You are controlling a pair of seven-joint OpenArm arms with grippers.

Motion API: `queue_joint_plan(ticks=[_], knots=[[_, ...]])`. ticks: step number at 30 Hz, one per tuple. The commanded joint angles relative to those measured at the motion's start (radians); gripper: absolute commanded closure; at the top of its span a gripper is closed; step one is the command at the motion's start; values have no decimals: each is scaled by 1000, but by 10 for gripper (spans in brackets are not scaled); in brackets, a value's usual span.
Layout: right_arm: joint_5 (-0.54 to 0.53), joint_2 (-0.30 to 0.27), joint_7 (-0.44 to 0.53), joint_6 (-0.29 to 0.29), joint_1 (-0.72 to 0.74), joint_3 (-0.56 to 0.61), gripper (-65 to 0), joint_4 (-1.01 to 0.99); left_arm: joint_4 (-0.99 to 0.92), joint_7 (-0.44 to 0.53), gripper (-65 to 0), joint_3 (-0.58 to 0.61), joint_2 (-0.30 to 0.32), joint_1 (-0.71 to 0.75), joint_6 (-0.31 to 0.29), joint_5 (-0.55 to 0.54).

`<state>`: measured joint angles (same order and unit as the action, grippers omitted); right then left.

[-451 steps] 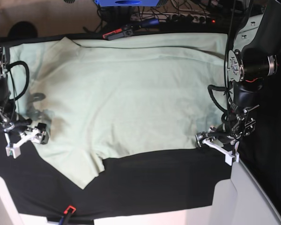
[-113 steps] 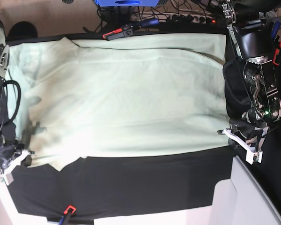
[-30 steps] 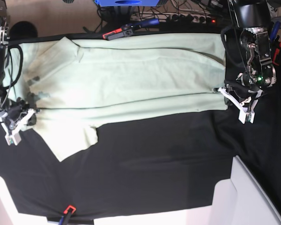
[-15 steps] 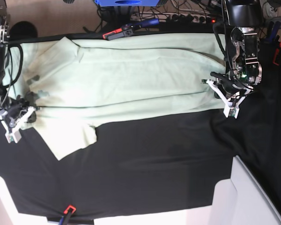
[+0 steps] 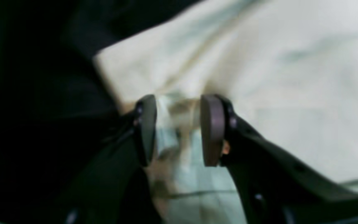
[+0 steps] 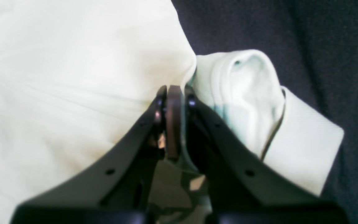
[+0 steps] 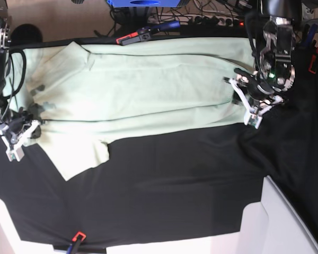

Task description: Fold the T-shirt properly

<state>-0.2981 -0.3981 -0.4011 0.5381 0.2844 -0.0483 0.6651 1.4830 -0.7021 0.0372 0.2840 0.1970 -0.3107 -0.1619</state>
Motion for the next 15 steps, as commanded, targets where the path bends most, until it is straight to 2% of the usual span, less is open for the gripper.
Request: queue_joint_plan(ticks=[1,9,15], knots=[[-10,-19,14,1,22,-8,-7,15,51,17,-242,-9,13,6,9,2],[-11,-19,14,1,22,-8,-7,15,226,15,-245,-4,44,141,9,3],[-13,-19,4,0,22,-8,-10,15,324,15,-237,-52,48,241,9,2]])
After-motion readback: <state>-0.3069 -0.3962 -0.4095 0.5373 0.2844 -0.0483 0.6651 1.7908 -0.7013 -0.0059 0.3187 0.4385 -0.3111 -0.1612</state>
